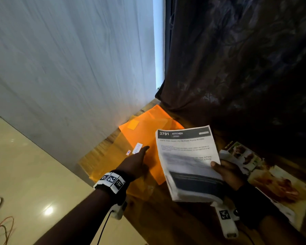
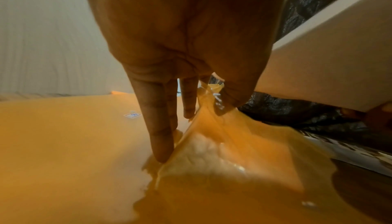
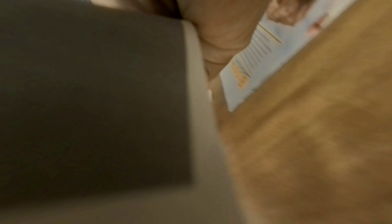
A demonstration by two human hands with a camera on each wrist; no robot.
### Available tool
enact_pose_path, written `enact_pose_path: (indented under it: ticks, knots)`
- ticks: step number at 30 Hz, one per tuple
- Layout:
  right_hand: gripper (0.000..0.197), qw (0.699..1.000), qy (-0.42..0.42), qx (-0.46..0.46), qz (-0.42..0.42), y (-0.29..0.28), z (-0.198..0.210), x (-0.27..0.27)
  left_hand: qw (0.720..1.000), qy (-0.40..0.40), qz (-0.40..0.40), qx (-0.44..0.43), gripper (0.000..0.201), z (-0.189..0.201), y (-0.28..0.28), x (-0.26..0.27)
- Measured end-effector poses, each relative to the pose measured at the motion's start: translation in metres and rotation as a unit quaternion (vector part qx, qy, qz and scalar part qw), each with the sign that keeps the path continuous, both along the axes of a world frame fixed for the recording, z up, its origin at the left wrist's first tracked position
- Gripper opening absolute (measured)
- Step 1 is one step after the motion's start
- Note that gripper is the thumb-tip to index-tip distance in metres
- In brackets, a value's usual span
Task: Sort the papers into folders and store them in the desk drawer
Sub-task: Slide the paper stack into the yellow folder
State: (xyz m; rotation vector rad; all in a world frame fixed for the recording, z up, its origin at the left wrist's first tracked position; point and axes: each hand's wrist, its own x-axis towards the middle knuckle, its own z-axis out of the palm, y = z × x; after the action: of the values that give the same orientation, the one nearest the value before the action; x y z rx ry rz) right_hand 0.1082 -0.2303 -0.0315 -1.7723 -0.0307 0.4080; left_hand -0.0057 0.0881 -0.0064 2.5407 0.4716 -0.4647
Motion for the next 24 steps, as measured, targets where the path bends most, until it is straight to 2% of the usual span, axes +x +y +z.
enact_pose_path:
  ticks: [3,8,13,16,20,24]
  knots:
    - [0.012,0.998,-0.014,-0.040,0.046,0.003,-0.019,0.003,1.000,-0.010,0.004,0.008,0.079,0.001,-0.002,0.001]
    - [0.010,0.991,-0.040,-0.096,0.079,0.006,-0.029,0.003,1.000,-0.008,0.007,-0.004,0.082,0.005,-0.004,0.000]
    - [0.016,0.990,-0.066,-0.085,0.090,0.005,-0.025,-0.003,1.000,0.000,0.011,-0.005,0.077,0.013,-0.010,-0.003]
    - [0.013,0.991,-0.065,-0.070,0.091,0.013,-0.018,-0.004,1.000,-0.002,-0.016,0.006,0.077,0.018,-0.017,-0.004]
    - [0.018,0.992,-0.063,-0.066,0.084,0.029,-0.009,0.007,0.998,0.016,-0.056,0.036,0.090,0.020,-0.028,-0.003]
    - [0.024,0.991,-0.089,-0.081,0.060,0.044,-0.013,0.023,0.992,0.039,-0.085,0.081,0.084,0.023,-0.033,-0.004]
